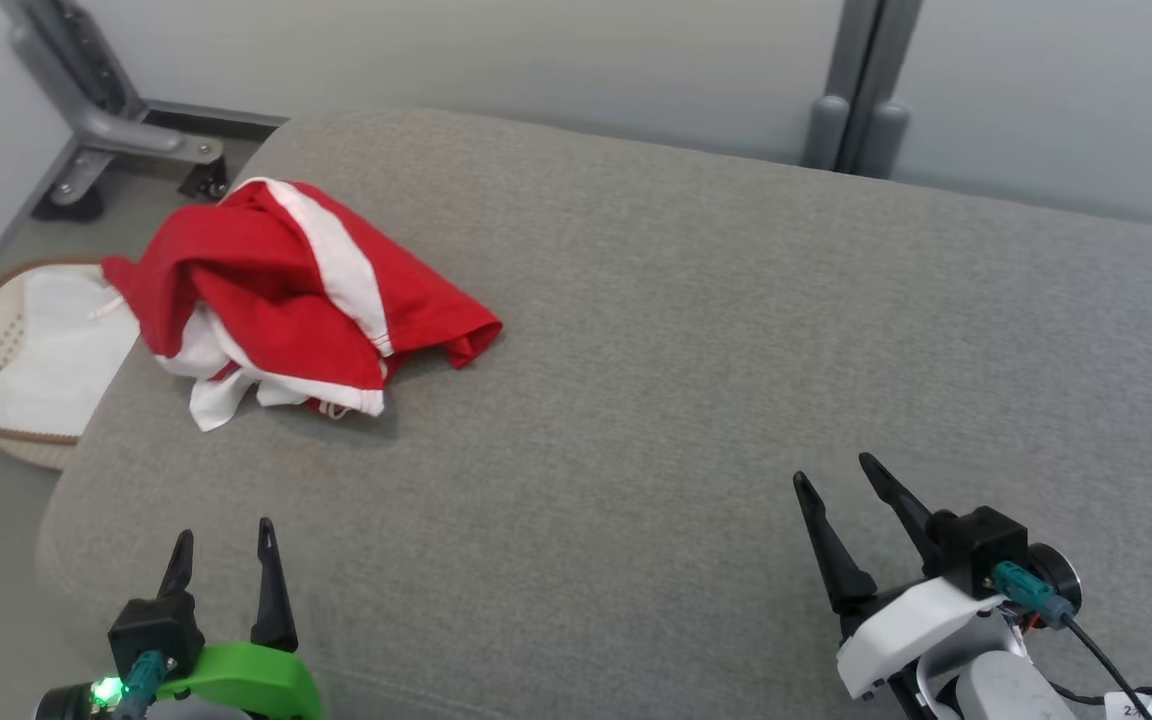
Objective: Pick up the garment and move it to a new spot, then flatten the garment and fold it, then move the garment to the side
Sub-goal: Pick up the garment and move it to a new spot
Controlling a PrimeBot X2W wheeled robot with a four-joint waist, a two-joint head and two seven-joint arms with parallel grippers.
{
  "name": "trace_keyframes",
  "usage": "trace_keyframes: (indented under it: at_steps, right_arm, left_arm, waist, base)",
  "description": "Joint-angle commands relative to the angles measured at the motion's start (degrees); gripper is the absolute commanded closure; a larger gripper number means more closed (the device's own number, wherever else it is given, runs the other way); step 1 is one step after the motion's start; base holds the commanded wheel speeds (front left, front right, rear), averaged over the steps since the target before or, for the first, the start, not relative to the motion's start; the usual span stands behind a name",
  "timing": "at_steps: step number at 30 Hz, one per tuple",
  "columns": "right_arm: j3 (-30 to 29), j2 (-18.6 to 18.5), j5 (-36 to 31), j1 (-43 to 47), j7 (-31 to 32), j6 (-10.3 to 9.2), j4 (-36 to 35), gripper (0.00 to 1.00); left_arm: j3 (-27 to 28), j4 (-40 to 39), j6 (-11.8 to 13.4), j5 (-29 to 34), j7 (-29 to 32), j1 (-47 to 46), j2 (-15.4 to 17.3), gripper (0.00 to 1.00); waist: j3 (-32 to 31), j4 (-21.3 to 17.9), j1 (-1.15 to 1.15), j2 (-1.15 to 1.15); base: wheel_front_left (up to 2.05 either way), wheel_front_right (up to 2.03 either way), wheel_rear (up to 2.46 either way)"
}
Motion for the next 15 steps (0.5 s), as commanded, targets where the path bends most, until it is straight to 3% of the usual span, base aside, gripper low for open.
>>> trace_keyframes:
  at_steps: [1,7,15]
  right_arm:
    - [0.2,-0.3,-1.0,-0.7,-0.4,0.02,0.3,0.00]
    - [1.0,-0.3,-2.4,-1.4,-0.8,0.01,0.7,0.00]
    - [0.8,-1.0,-3.5,-2.5,-0.8,0.01,0.3,0.00]
  left_arm:
    - [0.4,0.1,0.0,0.9,-0.3,-0.6,-0.1,0.00]
    - [1.7,0.9,-1.6,0.7,-0.6,0.3,-0.4,0.00]
    - [2.3,1.6,-4.1,-2.0,-0.6,-3.2,-0.4,0.00]
  waist:
    - [2.9,7.9,0.00,0.00]
    - [3.8,10.9,0.00,0.00]
    - [6.7,9.1,0.00,0.00]
  base:
    - [0.00,0.00,0.00]
    - [0.00,0.00,0.00]
    - [0.00,0.00,0.00]
